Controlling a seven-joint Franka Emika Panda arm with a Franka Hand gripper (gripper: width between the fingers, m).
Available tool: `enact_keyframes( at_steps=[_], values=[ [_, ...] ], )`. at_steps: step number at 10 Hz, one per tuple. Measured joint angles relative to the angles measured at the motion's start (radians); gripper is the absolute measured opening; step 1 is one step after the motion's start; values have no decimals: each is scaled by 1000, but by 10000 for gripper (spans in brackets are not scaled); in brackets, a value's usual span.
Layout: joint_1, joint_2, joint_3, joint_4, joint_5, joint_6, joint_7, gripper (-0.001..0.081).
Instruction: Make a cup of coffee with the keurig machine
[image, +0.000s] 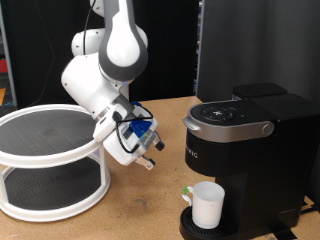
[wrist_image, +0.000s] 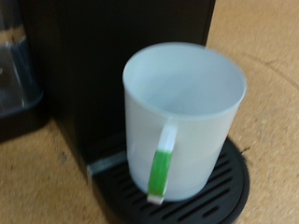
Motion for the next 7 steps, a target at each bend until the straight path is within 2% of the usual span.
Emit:
enact_keyframes(
  at_steps=[3,7],
  values=[
    [-34,-100,-28,0,-75,-67,115,808],
    [-84,-243,-37,-4,-245,-139,320,808]
  ],
)
